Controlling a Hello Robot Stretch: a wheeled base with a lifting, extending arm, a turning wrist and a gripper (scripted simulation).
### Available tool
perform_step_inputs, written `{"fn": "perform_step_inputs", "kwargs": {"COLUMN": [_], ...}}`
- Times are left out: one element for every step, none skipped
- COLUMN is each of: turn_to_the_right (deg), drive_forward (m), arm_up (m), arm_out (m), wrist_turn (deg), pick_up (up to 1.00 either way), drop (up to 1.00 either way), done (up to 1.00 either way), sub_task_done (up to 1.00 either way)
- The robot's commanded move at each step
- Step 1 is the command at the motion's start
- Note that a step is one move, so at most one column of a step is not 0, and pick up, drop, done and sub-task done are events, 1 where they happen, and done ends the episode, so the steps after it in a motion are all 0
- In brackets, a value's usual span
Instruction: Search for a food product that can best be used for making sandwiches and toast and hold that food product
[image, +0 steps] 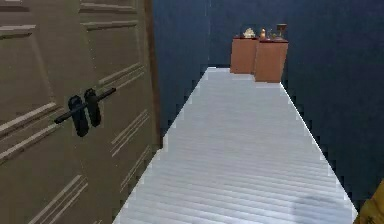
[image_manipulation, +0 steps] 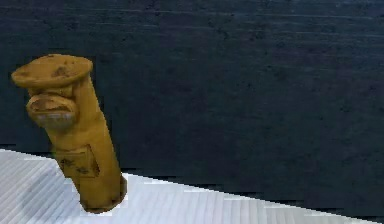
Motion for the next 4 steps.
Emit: {"fn": "perform_step_inputs", "kwargs": {"turn_to_the_right": [0.0, 12.0, 0.0, 0.0], "drive_forward": [0.35, 0.0, 1.0, 1.0], "arm_up": [0.0, 0.0, 0.0, 0.0], "arm_out": [0.0, 0.0, 0.0, 0.0], "wrist_turn": [0.0, 0.0, 0.0, 0.0], "pick_up": [0.0, 0.0, 0.0, 0.0], "drop": [0.0, 0.0, 0.0, 0.0], "done": [0.0, 0.0, 0.0, 0.0], "sub_task_done": [0.0, 0.0, 0.0, 0.0]}}
